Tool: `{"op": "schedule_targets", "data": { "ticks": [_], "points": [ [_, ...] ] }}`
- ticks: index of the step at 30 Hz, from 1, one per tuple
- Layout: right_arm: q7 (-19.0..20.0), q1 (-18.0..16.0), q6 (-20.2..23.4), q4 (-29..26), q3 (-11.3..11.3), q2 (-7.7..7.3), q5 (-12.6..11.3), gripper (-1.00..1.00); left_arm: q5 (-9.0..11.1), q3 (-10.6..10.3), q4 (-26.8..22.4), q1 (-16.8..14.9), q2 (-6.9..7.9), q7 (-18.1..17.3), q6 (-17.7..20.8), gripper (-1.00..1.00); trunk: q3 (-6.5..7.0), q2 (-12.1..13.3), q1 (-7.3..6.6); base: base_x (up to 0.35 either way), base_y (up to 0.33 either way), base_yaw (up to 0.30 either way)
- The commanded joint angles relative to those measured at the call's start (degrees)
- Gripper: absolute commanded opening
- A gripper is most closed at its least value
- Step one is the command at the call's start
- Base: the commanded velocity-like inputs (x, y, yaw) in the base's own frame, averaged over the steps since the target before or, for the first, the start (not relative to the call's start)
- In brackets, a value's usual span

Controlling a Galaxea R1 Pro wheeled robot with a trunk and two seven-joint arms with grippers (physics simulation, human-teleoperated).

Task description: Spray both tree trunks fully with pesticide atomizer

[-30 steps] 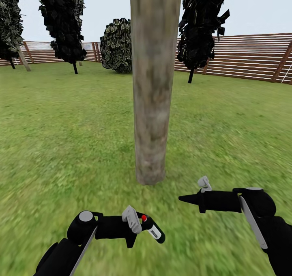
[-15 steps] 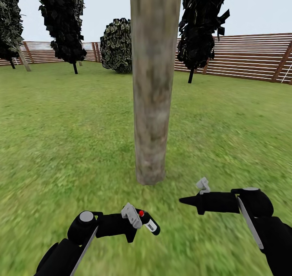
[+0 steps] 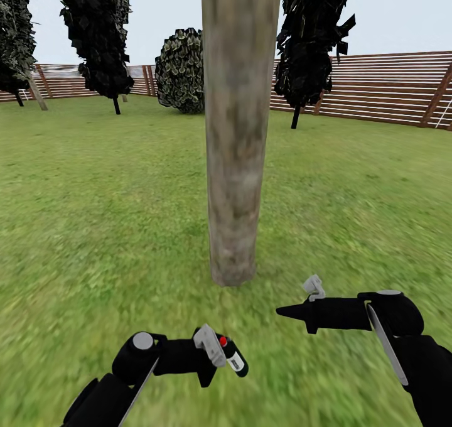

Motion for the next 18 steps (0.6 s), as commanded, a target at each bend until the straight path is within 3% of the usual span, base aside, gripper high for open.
{"op": "schedule_targets", "data": {
  "ticks": [1,8,18],
  "points": [
    [0.20,-0.04,0.47,-0.02,-0.07,0.00,0.00,-1.00,-0.78,-0.26,-0.06,-0.04,0.01,-0.28,0.29,-1.00,-0.05,-0.02,-0.01,0.000,0.000,0.000],
    [0.13,-0.04,0.47,-0.03,-0.23,-0.02,0.10,-1.00,-4.74,-1.53,0.01,-0.03,-0.04,-0.34,0.23,-1.00,-0.05,-0.02,-0.01,0.000,0.000,0.000],
    [-0.40,-0.14,0.47,0.24,0.13,0.07,0.57,-1.00,-5.19,-1.97,0.00,-0.03,0.04,-0.36,0.15,-1.00,-0.05,-0.02,-0.01,0.000,0.000,0.000]
  ]
}}
